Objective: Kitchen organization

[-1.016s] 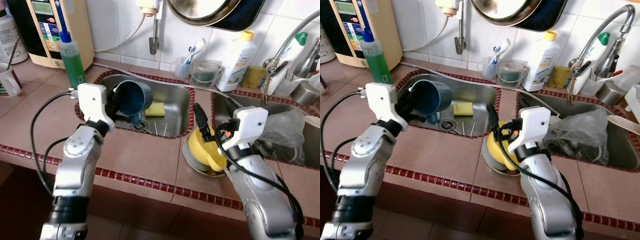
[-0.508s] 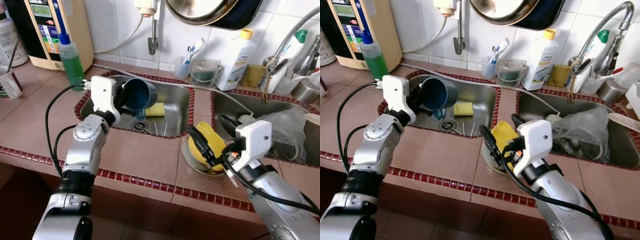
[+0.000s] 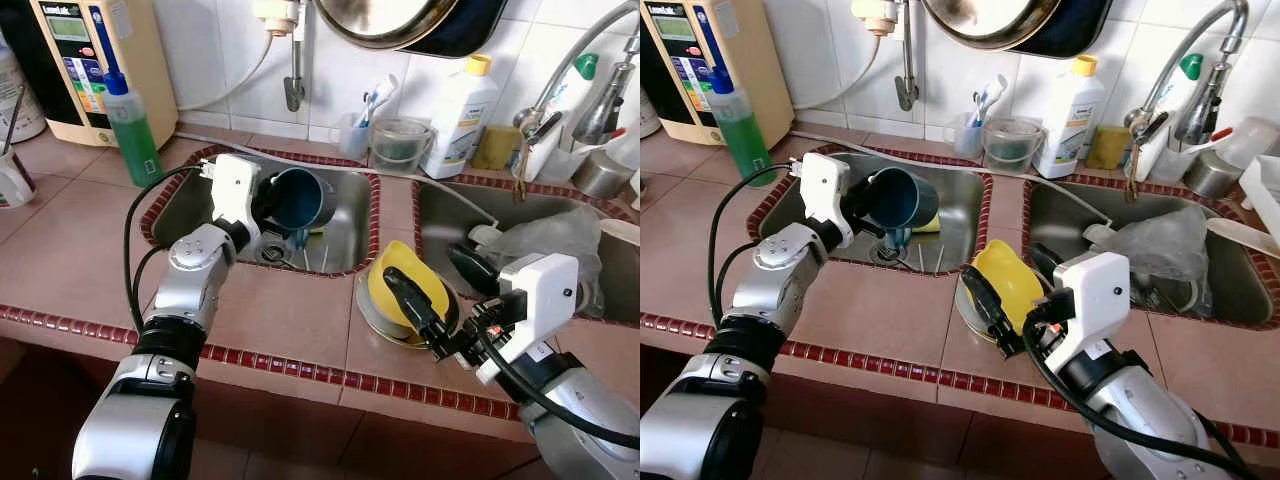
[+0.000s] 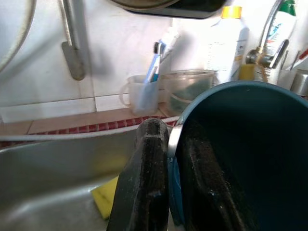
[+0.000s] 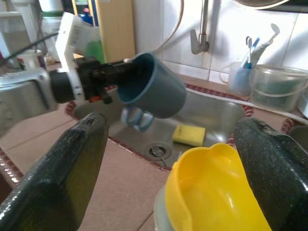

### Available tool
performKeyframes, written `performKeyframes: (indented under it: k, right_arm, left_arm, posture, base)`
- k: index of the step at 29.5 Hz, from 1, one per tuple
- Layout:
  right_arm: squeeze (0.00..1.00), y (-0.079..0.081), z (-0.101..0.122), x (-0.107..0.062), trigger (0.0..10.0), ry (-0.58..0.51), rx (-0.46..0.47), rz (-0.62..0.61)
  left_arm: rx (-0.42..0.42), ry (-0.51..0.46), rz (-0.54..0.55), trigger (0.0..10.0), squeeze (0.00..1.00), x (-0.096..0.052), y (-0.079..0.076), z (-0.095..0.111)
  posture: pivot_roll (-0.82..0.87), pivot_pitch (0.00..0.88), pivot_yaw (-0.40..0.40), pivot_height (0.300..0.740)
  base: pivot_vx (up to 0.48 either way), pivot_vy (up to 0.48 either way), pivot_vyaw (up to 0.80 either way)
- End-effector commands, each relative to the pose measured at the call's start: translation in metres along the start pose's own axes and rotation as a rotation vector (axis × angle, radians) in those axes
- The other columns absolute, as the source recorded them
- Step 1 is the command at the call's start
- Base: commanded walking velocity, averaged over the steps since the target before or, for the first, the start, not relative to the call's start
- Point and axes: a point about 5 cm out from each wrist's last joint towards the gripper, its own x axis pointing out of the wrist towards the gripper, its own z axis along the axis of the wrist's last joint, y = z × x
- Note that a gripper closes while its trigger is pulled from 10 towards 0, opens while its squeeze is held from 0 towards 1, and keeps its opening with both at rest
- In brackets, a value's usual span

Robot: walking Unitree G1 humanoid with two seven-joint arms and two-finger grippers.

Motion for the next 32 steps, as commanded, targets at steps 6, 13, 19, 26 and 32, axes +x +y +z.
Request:
performKeyframes:
  k: [6, 13, 19, 26, 32]
  right_arm:
    - [0.0, 0.011, 0.012, -0.015, 10.0, -0.01, 0.026, -0.004]
    - [0.0, 0.016, 0.013, -0.019, 10.0, -0.018, 0.081, 0.02]
    - [0.0, 0.02, 0.014, -0.02, 10.0, -0.018, 0.138, 0.036]
    - [0.0, 0.025, 0.017, -0.022, 10.0, -0.002, 0.203, 0.058]
    - [0.0, 0.026, 0.017, -0.024, 10.0, 0.017, 0.234, 0.06]
  left_arm:
    - [0.029, -0.007, -0.066, 10.0, 0.0, 0.008, -0.003, 0.006]
    - [0.049, 0.024, -0.088, 10.0, 0.0, 0.01, 0.0, 0.006]
    - [0.051, 0.068, -0.021, 10.0, 0.0, 0.008, 0.013, 0.005]
    - [0.043, 0.118, 0.059, 10.0, 0.0, 0.006, 0.026, 0.003]
    - [0.013, 0.133, 0.118, 10.0, 0.0, 0.003, 0.034, 0.001]
  posture:
    - [-0.18, 0.059, 0.015, 0.74]
    - [-0.19, 0.109, 0.011, 0.74]
    - [-0.18, 0.154, 0.008, 0.74]
    - [-0.18, 0.213, 0.006, 0.74]
    - [-0.18, 0.24, 0.002, 0.74]
  base:
    - [0.0, 0.0, 0.0]
    - [0.0, 0.0, 0.0]
    - [0.0, 0.0, 0.0]
    - [0.0, 0.0, 0.0]
    - [0.0, 0.0, 0.0]
